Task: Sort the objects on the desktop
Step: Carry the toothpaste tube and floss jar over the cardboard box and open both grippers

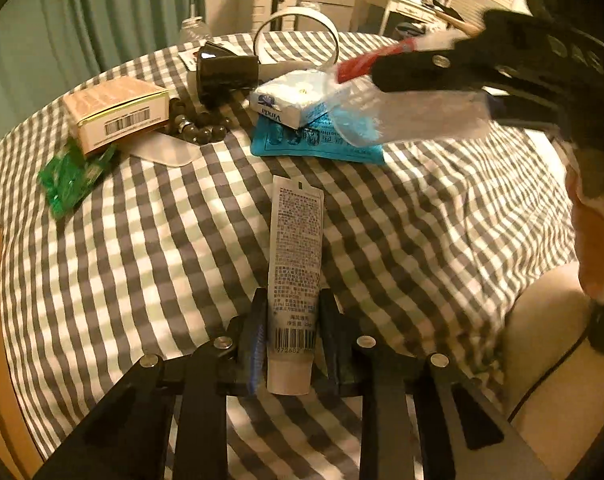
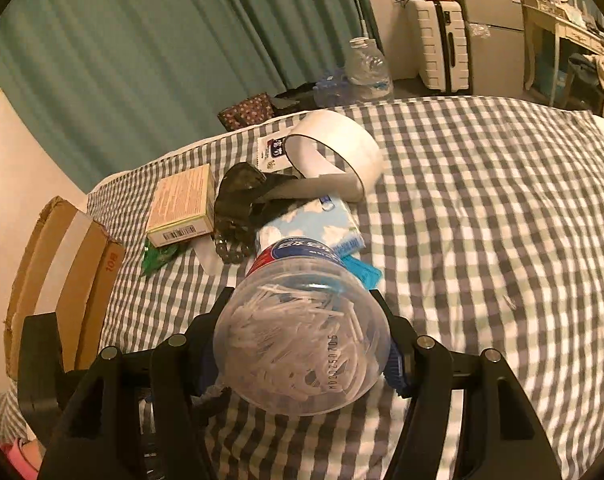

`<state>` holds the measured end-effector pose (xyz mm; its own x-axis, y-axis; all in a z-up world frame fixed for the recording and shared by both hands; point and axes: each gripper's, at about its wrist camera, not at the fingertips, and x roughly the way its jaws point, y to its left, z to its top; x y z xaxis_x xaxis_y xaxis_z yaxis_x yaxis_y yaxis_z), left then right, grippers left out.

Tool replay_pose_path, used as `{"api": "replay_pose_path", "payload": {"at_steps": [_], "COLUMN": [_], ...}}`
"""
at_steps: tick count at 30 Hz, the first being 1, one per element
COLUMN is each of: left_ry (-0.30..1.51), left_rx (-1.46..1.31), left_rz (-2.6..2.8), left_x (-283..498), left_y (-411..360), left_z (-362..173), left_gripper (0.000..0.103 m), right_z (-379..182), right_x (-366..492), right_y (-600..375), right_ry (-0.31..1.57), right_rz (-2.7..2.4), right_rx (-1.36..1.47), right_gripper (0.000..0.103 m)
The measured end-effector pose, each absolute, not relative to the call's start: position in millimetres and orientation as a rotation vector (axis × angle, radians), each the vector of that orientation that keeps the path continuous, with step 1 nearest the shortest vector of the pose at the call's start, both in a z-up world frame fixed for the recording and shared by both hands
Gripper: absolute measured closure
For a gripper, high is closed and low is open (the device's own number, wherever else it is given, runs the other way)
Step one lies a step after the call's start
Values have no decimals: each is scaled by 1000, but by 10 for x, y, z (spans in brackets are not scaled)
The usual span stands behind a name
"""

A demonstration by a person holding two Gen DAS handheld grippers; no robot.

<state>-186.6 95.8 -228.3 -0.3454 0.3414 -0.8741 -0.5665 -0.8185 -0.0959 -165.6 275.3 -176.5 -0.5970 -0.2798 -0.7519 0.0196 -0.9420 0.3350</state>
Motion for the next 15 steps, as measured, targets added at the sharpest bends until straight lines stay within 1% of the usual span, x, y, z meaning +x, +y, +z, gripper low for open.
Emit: {"api": "replay_pose_path", "payload": {"at_steps": [7,8,12,15], "left_ry": [205,198,224,201], "left_rx": [-1285,-1264,-1192,-1188], "left_rz": [2232,2238,2324,2374], "left_x": [-1724,-1569,-1457,-1458], "left_y": [782,694,754,670], "left_z": [-1791,-1714,-1349,-1145], "left_gripper": [78,78,78,78], "right_z": [-1437,-1382,-1173,-985], "right_x": [-1206,-1146,-961,-826], "right_y": [2758,2745,2633,2549], "right_ry": [-447,-444,-381,-337], "right_rz": [-2667,-2671,-2701,-2720], "right_rx": [1241,1228,1187,1153], "right_gripper": [40,40,40,40]}}
